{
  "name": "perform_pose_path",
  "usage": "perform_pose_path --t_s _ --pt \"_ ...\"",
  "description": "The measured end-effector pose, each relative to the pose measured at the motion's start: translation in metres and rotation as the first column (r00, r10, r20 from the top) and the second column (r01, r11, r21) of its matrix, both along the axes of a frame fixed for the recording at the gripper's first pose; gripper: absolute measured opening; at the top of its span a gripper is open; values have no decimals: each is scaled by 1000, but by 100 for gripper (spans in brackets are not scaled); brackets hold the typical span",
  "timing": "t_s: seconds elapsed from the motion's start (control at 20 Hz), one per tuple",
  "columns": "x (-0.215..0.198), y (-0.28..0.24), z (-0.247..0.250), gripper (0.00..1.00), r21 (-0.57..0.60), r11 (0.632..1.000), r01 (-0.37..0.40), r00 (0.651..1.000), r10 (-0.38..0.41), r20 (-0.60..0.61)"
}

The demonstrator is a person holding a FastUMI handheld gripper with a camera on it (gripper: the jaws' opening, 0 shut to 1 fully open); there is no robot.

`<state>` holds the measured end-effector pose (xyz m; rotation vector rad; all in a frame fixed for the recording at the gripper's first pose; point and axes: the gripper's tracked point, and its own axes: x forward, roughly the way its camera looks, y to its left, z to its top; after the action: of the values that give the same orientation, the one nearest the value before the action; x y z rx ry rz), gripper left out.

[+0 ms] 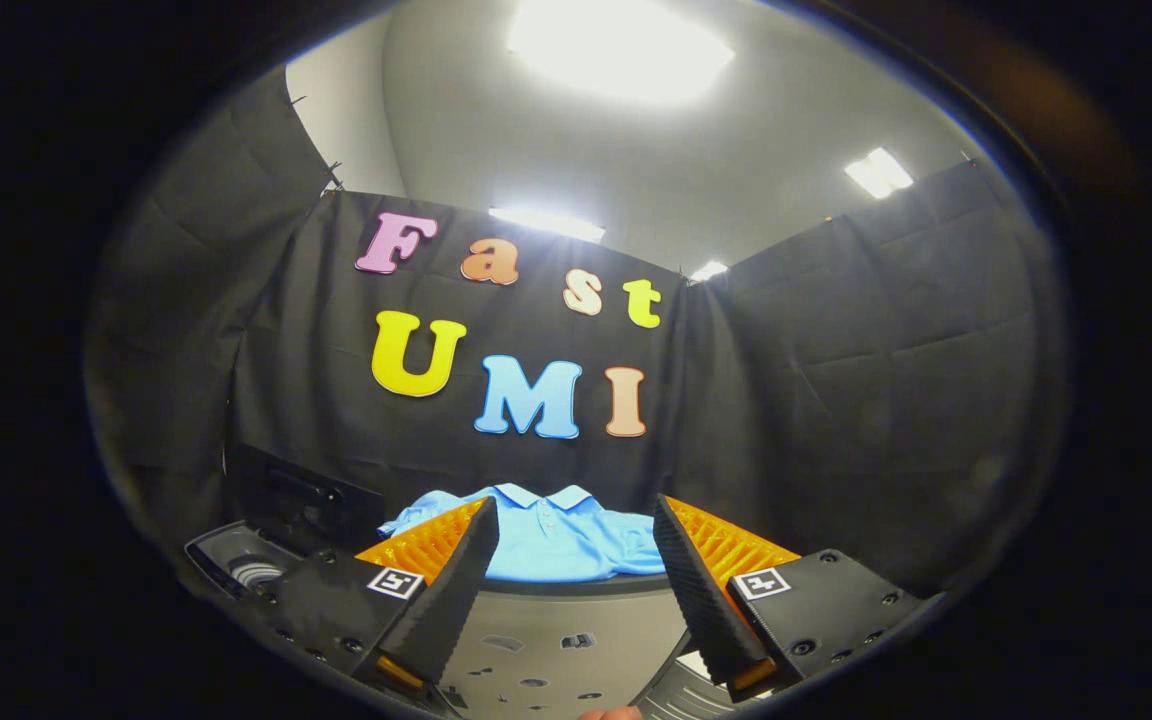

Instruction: Put the clothes into the washing machine and then close the washing machine lid.

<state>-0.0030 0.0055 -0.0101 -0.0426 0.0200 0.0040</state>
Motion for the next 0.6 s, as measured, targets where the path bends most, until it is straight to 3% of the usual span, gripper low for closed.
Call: perform_pose_path --t_s 0.6 --pt "3 9 -11 96 2 1000 -23 999 23 -28"
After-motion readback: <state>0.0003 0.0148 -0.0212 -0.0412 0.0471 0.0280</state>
